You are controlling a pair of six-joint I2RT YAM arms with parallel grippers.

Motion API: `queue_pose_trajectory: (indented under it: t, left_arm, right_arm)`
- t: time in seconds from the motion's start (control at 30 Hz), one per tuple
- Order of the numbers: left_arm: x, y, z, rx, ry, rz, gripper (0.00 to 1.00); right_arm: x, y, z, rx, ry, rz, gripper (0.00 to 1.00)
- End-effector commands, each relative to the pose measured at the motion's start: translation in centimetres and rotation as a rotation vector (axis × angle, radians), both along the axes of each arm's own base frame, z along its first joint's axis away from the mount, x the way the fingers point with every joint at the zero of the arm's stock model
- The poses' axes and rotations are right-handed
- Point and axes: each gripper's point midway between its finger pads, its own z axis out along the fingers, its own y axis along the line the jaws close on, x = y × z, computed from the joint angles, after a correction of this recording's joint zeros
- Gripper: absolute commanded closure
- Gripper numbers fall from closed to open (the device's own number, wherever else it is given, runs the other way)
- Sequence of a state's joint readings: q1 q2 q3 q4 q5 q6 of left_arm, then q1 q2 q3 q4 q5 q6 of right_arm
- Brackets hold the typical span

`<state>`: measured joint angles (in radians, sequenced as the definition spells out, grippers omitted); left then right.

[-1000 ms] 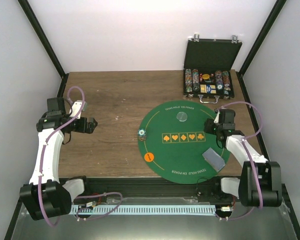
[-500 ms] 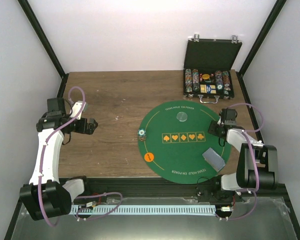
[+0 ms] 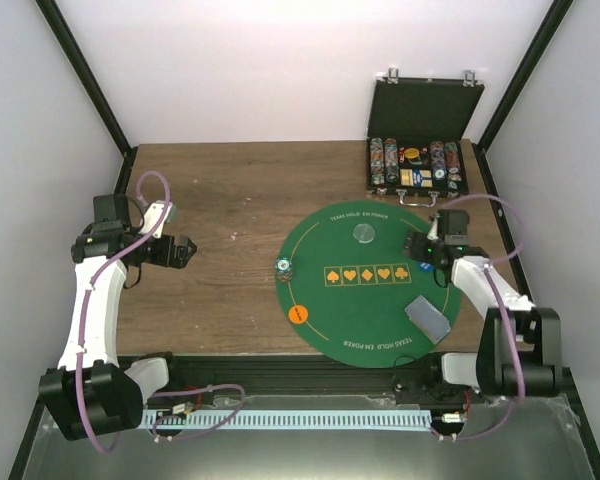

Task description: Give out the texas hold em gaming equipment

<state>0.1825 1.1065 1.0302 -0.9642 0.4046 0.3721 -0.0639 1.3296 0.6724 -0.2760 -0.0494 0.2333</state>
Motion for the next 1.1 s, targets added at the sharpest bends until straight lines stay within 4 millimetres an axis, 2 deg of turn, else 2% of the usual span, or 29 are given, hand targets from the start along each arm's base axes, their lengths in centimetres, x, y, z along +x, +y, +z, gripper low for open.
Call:
queue_pose_trajectory:
  t: [0.0, 0.03, 0.13, 0.23, 0.33, 0.5, 0.6, 0.87, 1.07]
  left_arm:
    - [0.4, -0.5, 1.7, -0.022, -0.031, -0.021, 0.0]
    - [0.5, -0.6, 1.8, -0.027, -0.029, -0.02, 0.0]
    - [0.5, -0.6, 1.7, -0.034, -0.026, -0.019, 0.0]
    - [0.4, -0.6, 1.5, -0.03, -0.023, -0.016, 0.0]
    - [0.4, -0.6, 1.4, -0.032, -0.024, -0.013, 0.01]
    - [0.3, -0.6, 1.5, -0.033, -0.025, -0.013, 0.0]
    - [0.2, -0.6, 1.5, -0.029, -0.028, -0.014, 0.0]
    - [0.3, -0.5, 1.0, -0.032, -0.011, -0.011, 0.01]
    - [0.4, -0.5, 0.9, -0.03, -0.014, -0.011, 0.0]
  right_arm:
    - [0.0, 10.9, 7.0, 0.031, -0.178, 0.401, 0.09]
    - [-1.4, 14.0, 7.8, 0.067, -0.206, 0.513, 0.09]
    - [-6.2, 21.2, 8.0, 0.147, -0.257, 0.759, 0.11]
    - [-10.3, 25.6, 6.8, 0.159, -0.293, 0.908, 0.11]
    - [-13.2, 28.3, 4.6, 0.125, -0.309, 1.021, 0.11]
    - [-14.4, 31.5, 1.3, 0.011, -0.256, 1.14, 0.11]
    - [-14.6, 32.3, -0.7, -0.052, -0.207, 1.164, 0.11]
    - [-15.3, 34.5, -2.3, -0.035, -0.203, 1.234, 0.14]
    - [-15.3, 35.3, -3.6, -0.08, -0.19, 1.257, 0.21]
